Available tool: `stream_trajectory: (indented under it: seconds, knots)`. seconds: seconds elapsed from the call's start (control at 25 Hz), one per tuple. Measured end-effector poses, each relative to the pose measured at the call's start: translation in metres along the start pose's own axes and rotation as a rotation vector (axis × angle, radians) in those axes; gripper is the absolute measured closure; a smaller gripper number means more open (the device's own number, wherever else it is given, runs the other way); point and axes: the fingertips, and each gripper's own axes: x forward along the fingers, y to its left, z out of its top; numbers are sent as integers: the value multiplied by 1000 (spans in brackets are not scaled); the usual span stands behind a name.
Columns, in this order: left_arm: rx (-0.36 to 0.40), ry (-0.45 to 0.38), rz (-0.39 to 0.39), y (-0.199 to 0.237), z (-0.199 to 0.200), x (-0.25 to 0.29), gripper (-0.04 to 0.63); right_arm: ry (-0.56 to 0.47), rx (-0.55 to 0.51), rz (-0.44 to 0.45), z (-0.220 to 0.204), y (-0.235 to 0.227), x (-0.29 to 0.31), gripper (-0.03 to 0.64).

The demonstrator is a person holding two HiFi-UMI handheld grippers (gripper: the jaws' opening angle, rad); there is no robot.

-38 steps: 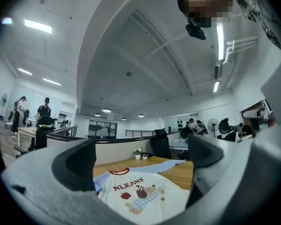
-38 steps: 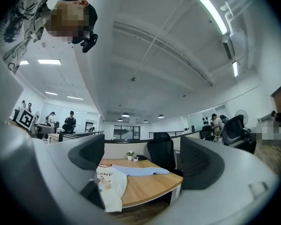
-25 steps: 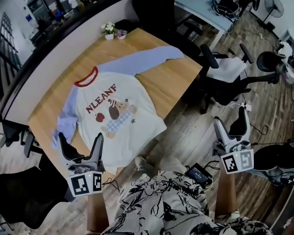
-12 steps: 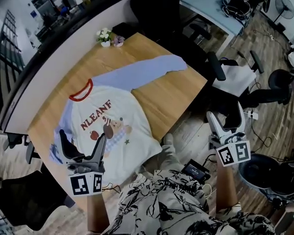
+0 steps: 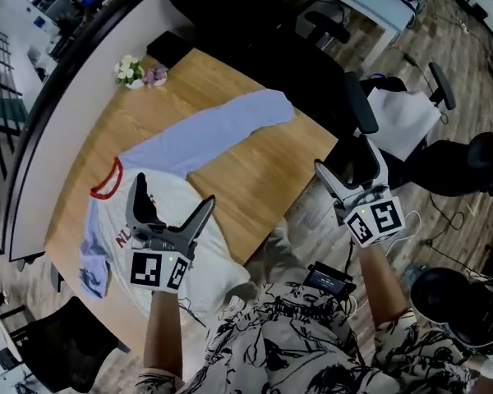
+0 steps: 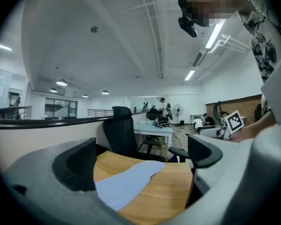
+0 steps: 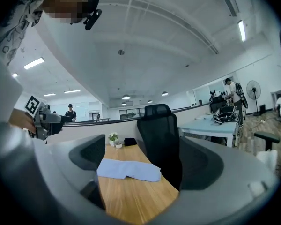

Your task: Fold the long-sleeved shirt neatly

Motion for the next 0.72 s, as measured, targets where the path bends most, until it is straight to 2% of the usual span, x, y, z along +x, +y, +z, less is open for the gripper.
stream_trajectory:
  seconds: [0.12, 0.2, 0.32, 0.4, 0.52, 0.72]
  knots:
    - [-16, 60, -165, -23, -28, 82, 5, 105, 3, 18, -44, -24, 39, 137]
    - [-12, 121, -234, -33, -52, 134, 5, 180, -7, 39, -77, -34, 65, 138]
    - [25, 213, -284, -38, -89, 202, 5, 280, -43, 70, -122, -42, 102, 147]
    - [66, 272, -303, -37, -111, 241, 8, 337, -65, 80, -147, -45, 123, 176]
    - [132, 354, -331, -32, -139, 289, 83, 409, -70, 78, -177, -47, 151, 220]
    - [154, 485, -387, -30, -180, 350, 145, 536, -52, 59, -209, -57, 187, 313]
